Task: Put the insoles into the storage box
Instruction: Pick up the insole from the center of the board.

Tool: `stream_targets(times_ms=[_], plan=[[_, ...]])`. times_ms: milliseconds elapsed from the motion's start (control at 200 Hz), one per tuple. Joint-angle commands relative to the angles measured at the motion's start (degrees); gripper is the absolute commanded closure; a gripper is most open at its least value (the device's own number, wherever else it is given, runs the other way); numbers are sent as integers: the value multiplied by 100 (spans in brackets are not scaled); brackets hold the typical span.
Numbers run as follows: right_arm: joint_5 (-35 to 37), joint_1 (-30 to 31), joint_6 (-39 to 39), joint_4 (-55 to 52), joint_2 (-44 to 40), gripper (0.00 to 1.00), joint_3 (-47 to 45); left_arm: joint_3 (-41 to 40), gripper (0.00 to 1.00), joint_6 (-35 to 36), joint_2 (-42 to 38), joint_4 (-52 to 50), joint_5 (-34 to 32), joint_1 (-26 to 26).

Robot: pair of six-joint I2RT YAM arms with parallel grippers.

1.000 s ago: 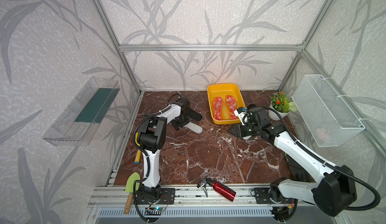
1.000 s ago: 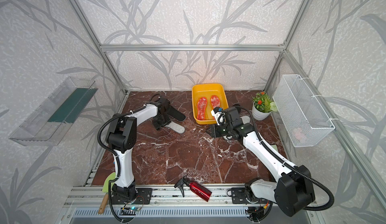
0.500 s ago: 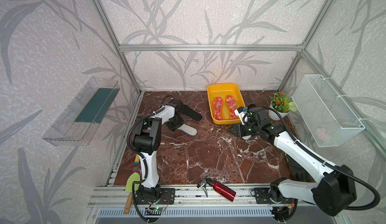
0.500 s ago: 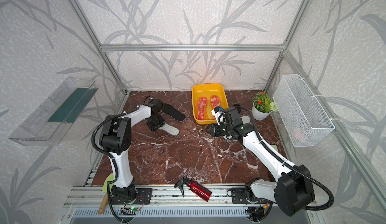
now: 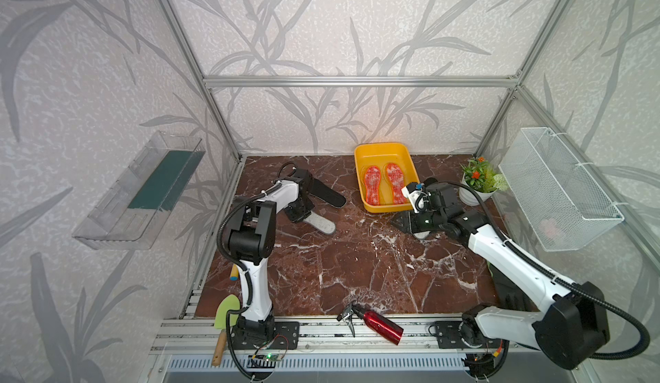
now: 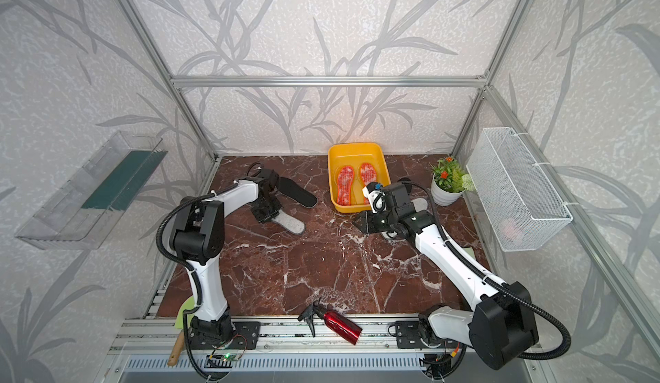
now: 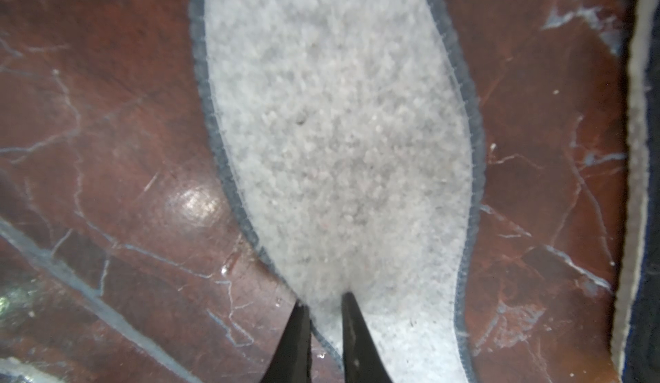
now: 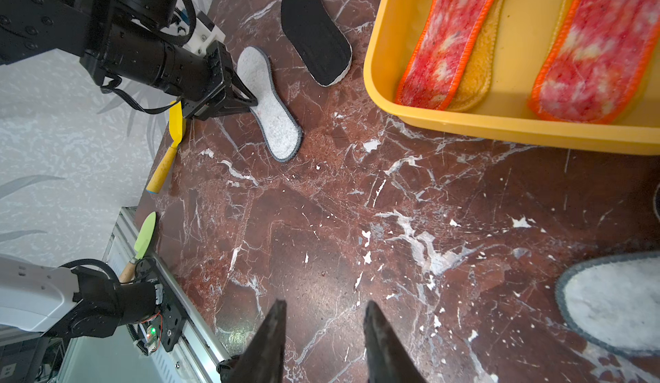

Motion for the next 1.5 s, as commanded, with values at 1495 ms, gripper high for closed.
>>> stream_targets(times_ms=[1495], plan=[[-799, 210, 471, -807, 1256, 64, 2391, -1254, 100, 3368, -3486, 2201, 2103, -1070]])
